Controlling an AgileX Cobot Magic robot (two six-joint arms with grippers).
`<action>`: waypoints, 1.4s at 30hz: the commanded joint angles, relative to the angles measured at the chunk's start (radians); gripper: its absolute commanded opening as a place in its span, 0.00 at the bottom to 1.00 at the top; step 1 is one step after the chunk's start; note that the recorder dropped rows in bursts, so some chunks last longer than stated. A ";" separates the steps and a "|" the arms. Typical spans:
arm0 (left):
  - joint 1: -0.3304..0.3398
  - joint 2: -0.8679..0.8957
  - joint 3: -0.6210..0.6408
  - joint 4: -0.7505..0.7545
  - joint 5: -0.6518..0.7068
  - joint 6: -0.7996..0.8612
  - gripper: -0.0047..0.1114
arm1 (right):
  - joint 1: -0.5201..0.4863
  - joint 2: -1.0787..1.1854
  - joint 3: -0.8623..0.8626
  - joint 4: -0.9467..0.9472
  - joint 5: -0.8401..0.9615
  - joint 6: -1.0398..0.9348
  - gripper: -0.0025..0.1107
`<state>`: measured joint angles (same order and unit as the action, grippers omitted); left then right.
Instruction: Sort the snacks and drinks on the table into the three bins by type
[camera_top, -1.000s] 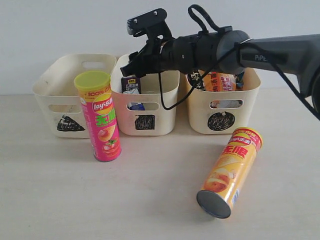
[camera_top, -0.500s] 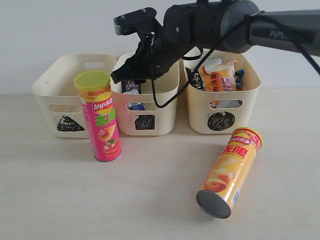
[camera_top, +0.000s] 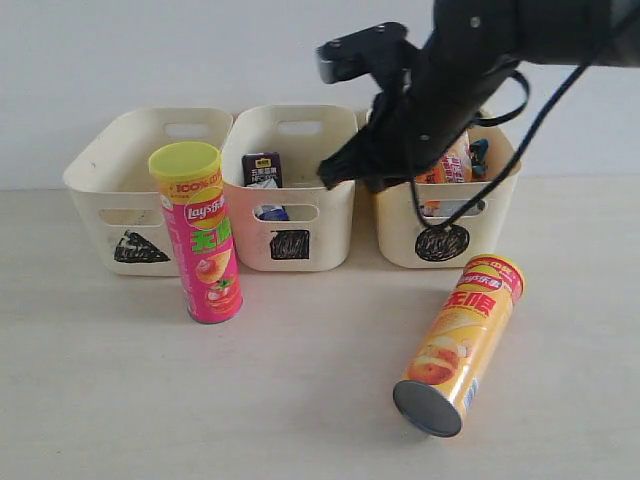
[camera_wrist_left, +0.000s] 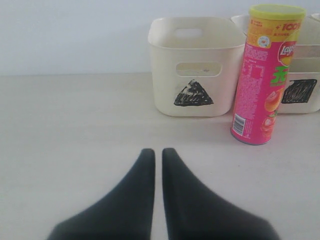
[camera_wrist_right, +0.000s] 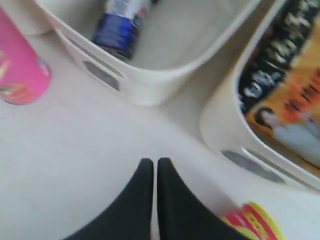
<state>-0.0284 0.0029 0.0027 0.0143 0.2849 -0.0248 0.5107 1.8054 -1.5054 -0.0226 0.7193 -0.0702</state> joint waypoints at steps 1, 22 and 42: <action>0.001 -0.003 -0.003 -0.004 -0.006 -0.012 0.08 | -0.153 -0.096 0.093 -0.017 0.058 0.007 0.02; 0.001 -0.003 -0.003 -0.004 -0.006 -0.012 0.08 | -0.580 -0.799 0.763 -0.005 -0.337 0.060 0.02; 0.001 -0.003 -0.003 -0.004 -0.006 -0.012 0.08 | -0.571 -1.211 0.918 0.014 -0.367 0.017 0.02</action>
<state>-0.0284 0.0029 0.0027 0.0143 0.2849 -0.0248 -0.0602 0.6253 -0.5986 -0.0119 0.3526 -0.0165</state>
